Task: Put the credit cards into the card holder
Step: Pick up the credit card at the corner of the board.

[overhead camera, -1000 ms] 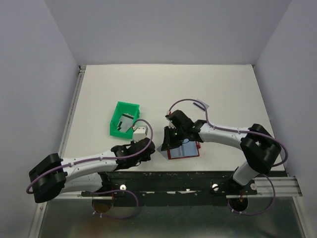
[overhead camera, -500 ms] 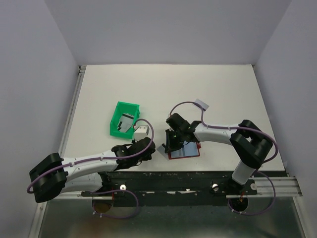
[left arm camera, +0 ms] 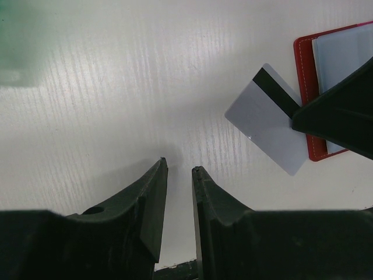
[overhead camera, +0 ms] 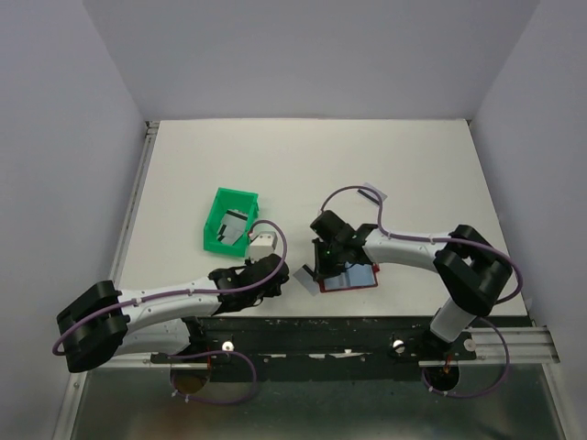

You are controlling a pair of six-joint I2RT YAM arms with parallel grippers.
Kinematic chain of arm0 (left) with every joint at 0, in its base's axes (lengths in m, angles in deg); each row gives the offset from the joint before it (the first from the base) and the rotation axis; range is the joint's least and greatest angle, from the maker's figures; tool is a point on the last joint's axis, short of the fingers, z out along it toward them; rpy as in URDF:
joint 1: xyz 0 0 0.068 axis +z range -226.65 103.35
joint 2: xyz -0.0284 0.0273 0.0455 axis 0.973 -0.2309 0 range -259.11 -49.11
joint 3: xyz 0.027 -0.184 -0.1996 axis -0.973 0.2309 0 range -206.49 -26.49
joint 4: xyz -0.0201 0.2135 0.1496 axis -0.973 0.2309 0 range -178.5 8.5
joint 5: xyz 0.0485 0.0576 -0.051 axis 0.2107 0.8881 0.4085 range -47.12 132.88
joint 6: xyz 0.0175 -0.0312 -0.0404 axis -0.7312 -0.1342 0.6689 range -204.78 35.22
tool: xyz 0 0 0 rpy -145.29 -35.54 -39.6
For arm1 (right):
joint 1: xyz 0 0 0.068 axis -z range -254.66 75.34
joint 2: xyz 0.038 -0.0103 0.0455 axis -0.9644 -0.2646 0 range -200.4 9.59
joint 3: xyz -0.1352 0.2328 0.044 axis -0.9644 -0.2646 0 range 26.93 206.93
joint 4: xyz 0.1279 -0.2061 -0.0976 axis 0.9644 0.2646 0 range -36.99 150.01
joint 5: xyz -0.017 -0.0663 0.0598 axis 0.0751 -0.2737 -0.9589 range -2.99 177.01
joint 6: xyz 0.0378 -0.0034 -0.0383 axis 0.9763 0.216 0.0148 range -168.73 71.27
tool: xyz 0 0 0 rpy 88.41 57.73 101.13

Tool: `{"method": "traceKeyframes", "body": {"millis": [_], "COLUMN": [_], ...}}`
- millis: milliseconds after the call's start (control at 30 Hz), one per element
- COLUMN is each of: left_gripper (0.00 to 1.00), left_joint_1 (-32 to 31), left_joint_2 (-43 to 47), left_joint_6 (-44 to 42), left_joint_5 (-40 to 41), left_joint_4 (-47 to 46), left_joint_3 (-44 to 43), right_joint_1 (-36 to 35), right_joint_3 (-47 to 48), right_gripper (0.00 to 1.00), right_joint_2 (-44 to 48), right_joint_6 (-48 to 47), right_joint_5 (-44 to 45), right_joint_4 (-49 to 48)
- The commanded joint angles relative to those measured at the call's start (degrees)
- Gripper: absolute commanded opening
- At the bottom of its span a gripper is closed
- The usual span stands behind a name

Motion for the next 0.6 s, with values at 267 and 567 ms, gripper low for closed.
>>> {"method": "traceKeyframes", "body": {"millis": [267,567], "left_gripper": [0.38,0.37], "left_joint_1": [-0.18,-0.1], "left_joint_2": [-0.53,-0.88], "left_joint_6": [-0.45,-0.63], "left_joint_5": [-0.14,-0.23], "left_joint_4": [-1.47,-1.64], "left_joint_3": [-0.02,-0.29], "right_joint_1": [-0.27,-0.27], "right_joint_3": [-1.19,-0.3], "right_gripper": [0.16,0.17], "right_joint_2": [4.11,3.24], "right_joint_6": [-0.56,-1.35], "right_joint_5": [9.01,10.42], "right_joint_4": [6.88,8.38]}}
